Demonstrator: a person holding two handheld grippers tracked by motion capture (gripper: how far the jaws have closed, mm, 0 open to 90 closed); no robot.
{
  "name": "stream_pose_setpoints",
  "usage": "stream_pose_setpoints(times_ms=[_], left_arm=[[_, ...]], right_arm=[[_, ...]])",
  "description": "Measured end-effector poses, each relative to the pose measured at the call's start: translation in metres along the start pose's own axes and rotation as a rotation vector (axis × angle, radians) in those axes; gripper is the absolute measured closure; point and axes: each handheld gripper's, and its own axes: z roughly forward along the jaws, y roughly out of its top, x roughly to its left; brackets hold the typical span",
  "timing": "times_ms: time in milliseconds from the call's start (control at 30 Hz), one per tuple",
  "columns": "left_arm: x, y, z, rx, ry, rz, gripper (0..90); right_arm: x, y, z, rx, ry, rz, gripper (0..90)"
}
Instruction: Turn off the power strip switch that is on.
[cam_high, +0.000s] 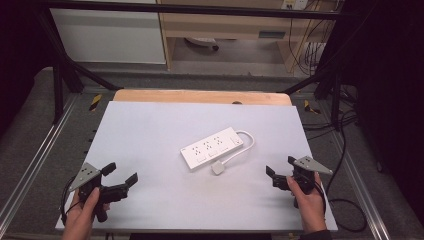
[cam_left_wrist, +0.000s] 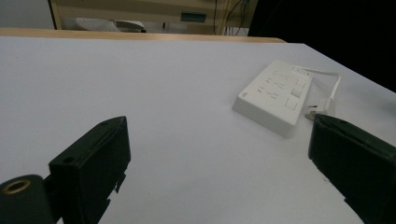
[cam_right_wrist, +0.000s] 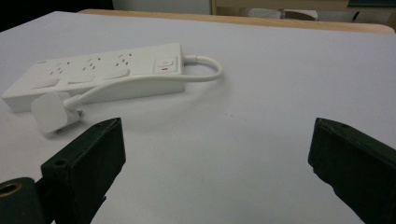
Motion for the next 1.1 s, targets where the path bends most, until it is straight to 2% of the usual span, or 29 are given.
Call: stream_pose_setpoints(times_ms=[367,667,800,867,1100], left_arm=[[0.001,0.000,0.000,0.002,0.009,-0.009,5.4],[0.001,0.000,-0.001,-0.001,0.011,-0.009,5.3],[0.001,0.000,-0.001,0.000,0.008,-0.003,5.1],[0.002,0.000,-0.001,0.003,0.017,-0.008,5.1],[0.002,0.000,-0.001,0.004,0.013,-0.006,5.1]], right_arm=[[0.005,0.004,-0.002,-0.041,0.020,-0.002,4.5],[0.012,0.007,-0.001,-0.046,0.039,-0.033,5.3],[0.014,0.008,-0.003,-0.055,0.047,-0.028,5.3],[0.014,0.009,-0.003,-0.056,0.034,-0.032,5.2],[0.014,0.012,-0.004,-0.064,0.043,-0.004,4.3]])
